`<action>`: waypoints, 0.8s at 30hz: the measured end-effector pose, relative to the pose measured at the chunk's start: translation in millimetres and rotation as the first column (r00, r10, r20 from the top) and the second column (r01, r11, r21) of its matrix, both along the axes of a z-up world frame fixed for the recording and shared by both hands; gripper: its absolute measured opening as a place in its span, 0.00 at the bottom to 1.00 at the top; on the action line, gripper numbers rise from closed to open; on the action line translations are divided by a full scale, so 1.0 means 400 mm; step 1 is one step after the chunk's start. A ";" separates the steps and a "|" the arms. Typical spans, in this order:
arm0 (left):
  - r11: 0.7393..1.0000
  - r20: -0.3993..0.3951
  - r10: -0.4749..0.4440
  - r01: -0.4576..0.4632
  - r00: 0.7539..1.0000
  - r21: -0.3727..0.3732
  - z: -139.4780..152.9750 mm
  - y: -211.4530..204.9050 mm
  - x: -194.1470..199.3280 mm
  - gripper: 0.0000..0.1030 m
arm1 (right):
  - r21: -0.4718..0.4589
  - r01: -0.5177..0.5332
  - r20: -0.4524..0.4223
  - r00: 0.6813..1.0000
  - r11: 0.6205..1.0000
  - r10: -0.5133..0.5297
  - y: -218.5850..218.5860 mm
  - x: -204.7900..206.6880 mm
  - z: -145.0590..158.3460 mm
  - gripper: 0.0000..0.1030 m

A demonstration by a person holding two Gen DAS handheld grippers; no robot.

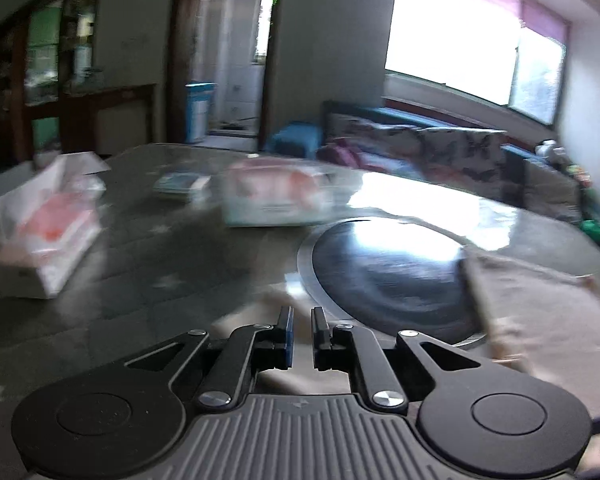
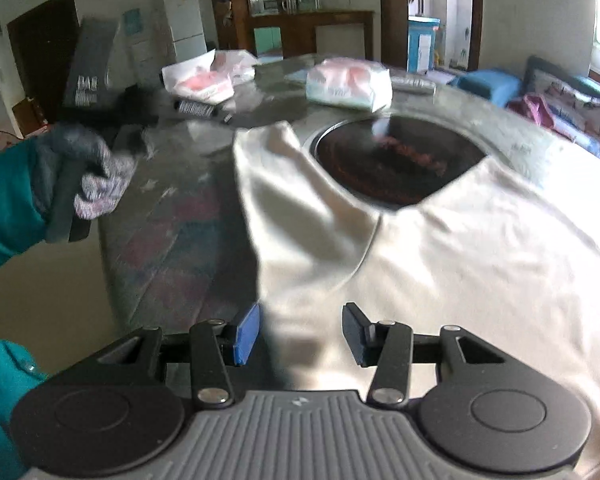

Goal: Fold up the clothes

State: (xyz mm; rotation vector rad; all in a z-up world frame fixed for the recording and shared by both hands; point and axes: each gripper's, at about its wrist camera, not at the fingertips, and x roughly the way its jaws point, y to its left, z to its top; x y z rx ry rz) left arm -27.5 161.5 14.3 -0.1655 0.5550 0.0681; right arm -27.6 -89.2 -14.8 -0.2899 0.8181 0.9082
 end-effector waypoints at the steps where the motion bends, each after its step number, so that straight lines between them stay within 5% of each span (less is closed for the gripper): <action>1: 0.998 0.001 -0.052 0.052 0.999 -0.021 0.005 -0.025 0.001 0.10 | 0.001 -0.010 -0.013 1.000 1.000 0.010 0.000 -0.008 -0.008 0.45; 5: 0.972 -0.005 -0.228 0.227 0.974 -0.054 0.005 -0.131 0.011 0.10 | 0.002 -0.058 -0.004 0.998 0.998 0.058 0.019 -0.048 -0.023 0.48; 10: 0.936 -0.024 -0.342 0.338 0.939 -0.101 -0.013 -0.223 0.042 0.10 | 0.027 -0.049 0.023 0.999 0.998 0.048 0.000 -0.066 0.005 0.48; 17: 0.896 -0.067 -0.438 0.430 0.896 -0.110 -0.061 -0.300 0.055 0.10 | 0.062 0.210 0.047 0.976 0.976 -0.214 -0.146 -0.048 0.032 0.48; 24: 0.894 -0.091 -0.448 0.445 0.889 -0.051 -0.086 -0.305 0.040 0.10 | 0.021 0.376 -0.024 0.926 0.926 -0.376 -0.272 -0.059 -0.010 0.49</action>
